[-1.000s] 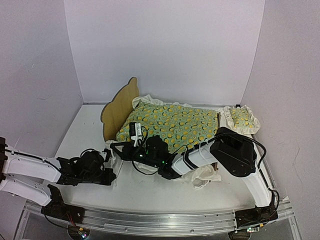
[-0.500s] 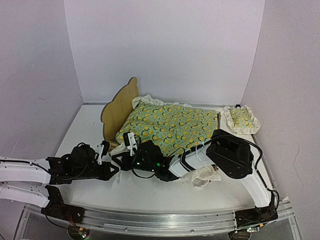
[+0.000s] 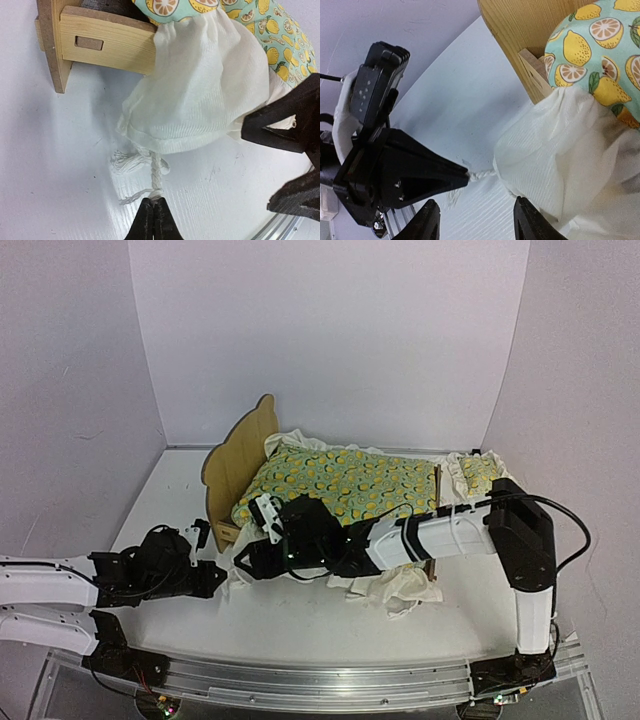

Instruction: Set up the pet bed

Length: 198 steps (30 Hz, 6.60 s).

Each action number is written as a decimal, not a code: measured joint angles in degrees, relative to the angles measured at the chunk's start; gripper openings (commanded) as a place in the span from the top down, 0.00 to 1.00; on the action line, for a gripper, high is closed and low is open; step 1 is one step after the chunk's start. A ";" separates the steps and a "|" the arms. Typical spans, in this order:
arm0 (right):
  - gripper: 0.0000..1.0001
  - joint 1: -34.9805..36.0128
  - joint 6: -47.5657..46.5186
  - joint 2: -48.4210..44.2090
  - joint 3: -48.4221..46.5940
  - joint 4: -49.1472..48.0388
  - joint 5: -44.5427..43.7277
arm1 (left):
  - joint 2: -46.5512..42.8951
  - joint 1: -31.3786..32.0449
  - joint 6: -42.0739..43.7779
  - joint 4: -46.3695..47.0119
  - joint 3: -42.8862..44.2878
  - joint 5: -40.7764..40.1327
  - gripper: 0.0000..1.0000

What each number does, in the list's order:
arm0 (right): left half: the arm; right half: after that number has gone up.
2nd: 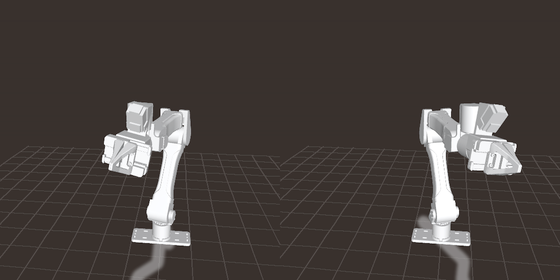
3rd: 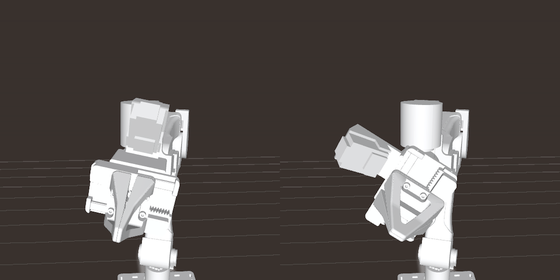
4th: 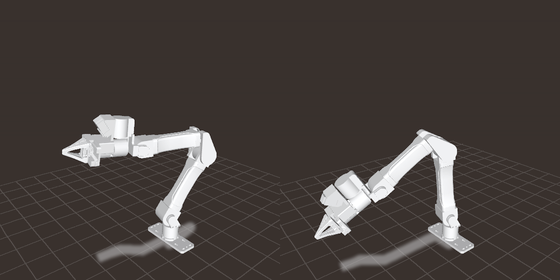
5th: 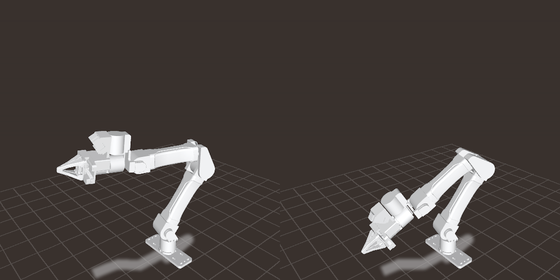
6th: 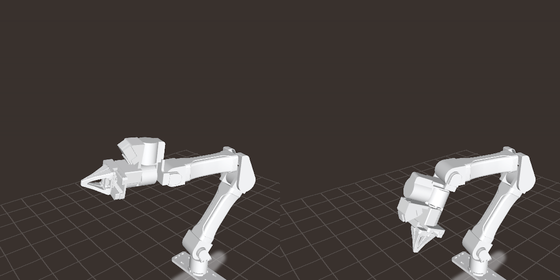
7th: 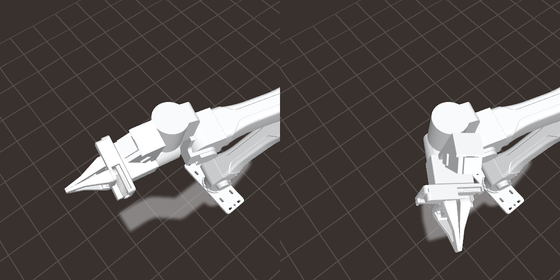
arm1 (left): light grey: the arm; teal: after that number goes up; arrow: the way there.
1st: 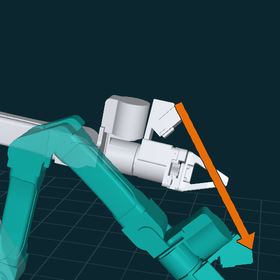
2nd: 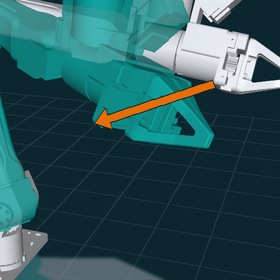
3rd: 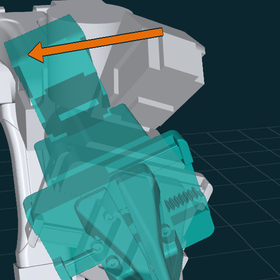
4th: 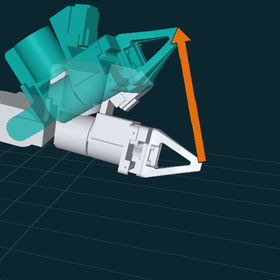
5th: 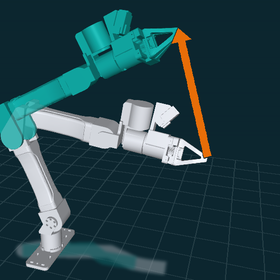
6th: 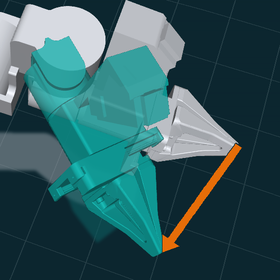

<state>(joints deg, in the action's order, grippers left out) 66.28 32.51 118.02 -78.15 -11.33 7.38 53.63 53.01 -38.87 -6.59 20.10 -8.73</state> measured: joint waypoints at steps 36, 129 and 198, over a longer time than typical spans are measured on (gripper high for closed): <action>1.00 3.65 -13.84 9.94 8.66 -15.37 -15.15 | 5.44 -0.35 0.04 -2.45 2.82 3.17 1.00; 1.00 -2.34 -13.40 3.06 3.17 3.17 -4.42 | 10.03 -8.55 4.35 7.89 3.58 16.41 0.85; 1.00 -0.94 -8.15 7.10 -3.04 0.31 -6.12 | 25.00 -10.34 3.69 33.55 6.86 3.58 1.00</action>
<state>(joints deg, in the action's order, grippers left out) 65.34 24.36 125.12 -81.19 -11.03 1.26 78.63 42.68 -35.18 26.96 26.96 -5.15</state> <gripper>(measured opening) 0.021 0.007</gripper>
